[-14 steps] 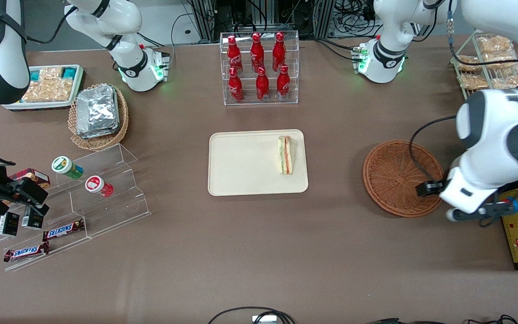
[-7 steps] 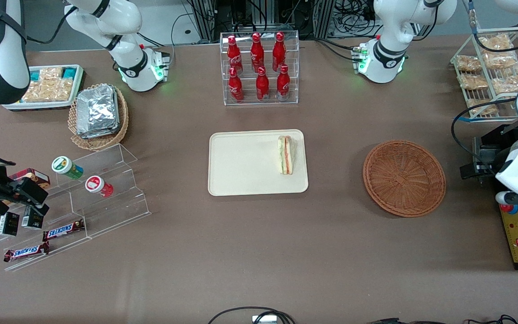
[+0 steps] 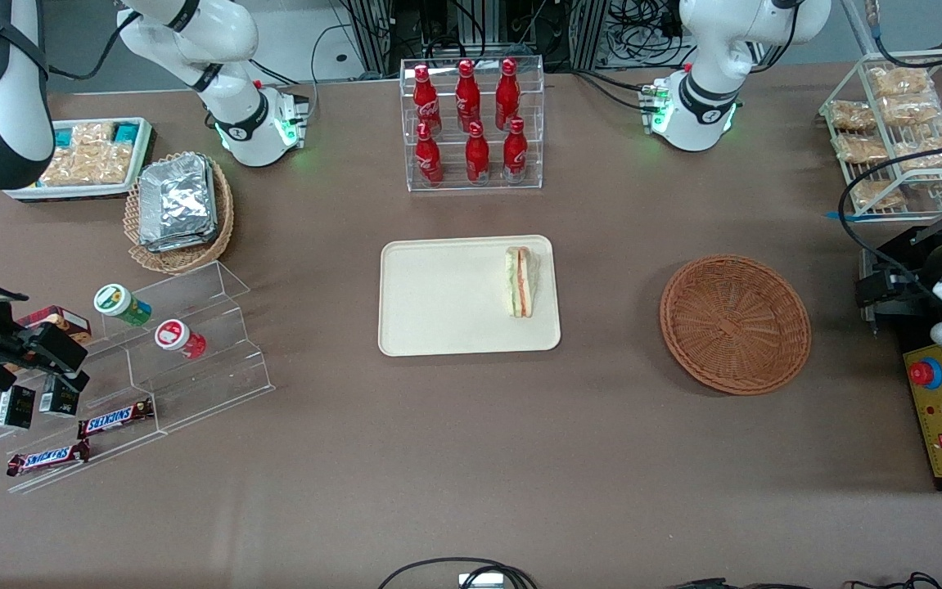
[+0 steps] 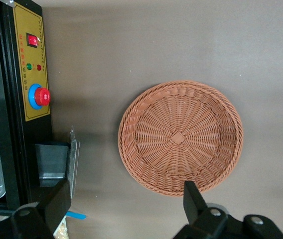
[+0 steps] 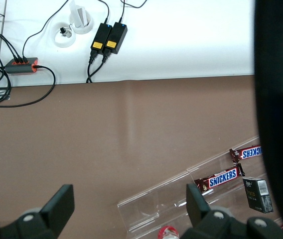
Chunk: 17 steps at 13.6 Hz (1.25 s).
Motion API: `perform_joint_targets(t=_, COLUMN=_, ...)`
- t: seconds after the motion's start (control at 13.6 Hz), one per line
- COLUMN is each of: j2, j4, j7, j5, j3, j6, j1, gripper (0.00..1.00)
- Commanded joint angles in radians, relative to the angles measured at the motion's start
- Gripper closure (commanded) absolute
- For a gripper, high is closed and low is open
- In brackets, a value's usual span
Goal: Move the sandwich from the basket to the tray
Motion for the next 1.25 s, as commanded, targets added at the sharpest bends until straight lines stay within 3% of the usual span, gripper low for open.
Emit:
perform_joint_targets(t=0.0, j2=-0.076, j4=-0.037, j7=0.017, j5=-0.012, j3=0.002, j6=-0.030, j1=-0.006, gripper=0.00)
perform_joint_targets(t=0.44, j2=-0.120, j4=-0.037, j7=0.003, j5=-0.020, j3=-0.302, j6=-0.044, j1=0.290, gripper=0.00)
perform_joint_targets(t=0.81, j2=-0.186, j4=-0.035, j7=0.012, j5=-0.017, j3=-0.494, j6=-0.058, j1=0.443, gripper=0.00)
perform_joint_targets(t=1.18, j2=-0.188, j4=-0.029, j7=0.011, j5=-0.020, j3=-0.519, j6=-0.090, j1=0.445, gripper=0.00)
